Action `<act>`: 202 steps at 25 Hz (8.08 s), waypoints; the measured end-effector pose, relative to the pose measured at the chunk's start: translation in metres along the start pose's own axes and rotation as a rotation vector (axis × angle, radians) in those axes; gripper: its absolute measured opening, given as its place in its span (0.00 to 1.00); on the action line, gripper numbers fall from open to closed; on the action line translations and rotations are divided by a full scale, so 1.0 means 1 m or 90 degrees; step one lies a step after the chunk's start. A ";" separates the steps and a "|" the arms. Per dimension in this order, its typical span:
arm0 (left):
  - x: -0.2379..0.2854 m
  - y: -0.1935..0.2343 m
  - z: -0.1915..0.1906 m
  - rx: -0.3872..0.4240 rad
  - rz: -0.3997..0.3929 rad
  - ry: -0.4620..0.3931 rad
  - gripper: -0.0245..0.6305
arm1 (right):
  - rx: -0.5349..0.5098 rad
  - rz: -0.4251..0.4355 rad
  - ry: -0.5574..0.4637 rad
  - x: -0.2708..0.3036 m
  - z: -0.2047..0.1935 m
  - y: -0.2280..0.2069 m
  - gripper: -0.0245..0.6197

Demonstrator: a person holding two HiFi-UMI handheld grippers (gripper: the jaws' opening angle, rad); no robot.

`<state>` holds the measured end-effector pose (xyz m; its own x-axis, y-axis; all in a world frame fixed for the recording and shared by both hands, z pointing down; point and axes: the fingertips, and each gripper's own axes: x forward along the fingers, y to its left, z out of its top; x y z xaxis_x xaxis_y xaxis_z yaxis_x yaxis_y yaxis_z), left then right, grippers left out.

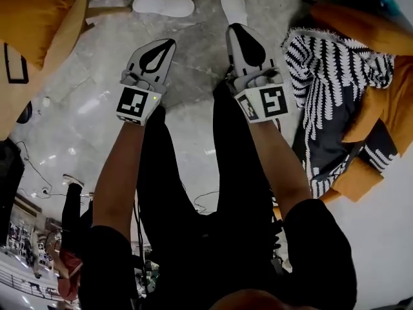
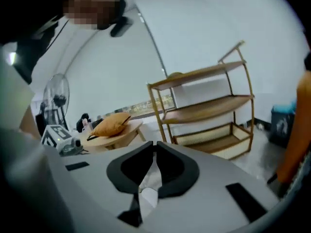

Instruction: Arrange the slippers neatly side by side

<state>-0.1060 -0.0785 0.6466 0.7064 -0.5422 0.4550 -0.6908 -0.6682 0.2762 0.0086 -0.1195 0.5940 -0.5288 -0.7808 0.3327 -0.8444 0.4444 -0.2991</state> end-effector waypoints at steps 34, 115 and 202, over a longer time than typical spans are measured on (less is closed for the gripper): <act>0.072 0.092 -0.121 -0.217 0.103 0.157 0.09 | -0.120 0.150 0.075 0.028 -0.038 -0.069 0.10; 0.273 0.014 -0.308 -1.170 0.325 -0.384 0.06 | -0.074 -0.022 0.062 -0.018 -0.154 -0.243 0.10; -0.351 -0.415 0.379 0.089 0.279 -0.340 0.06 | -0.177 0.152 -0.115 -0.487 0.364 0.120 0.09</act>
<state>-0.0083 0.1960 0.0513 0.3712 -0.9285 0.0124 -0.9281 -0.3706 0.0353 0.1960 0.1541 0.0709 -0.7097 -0.6953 0.1140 -0.7043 0.7045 -0.0873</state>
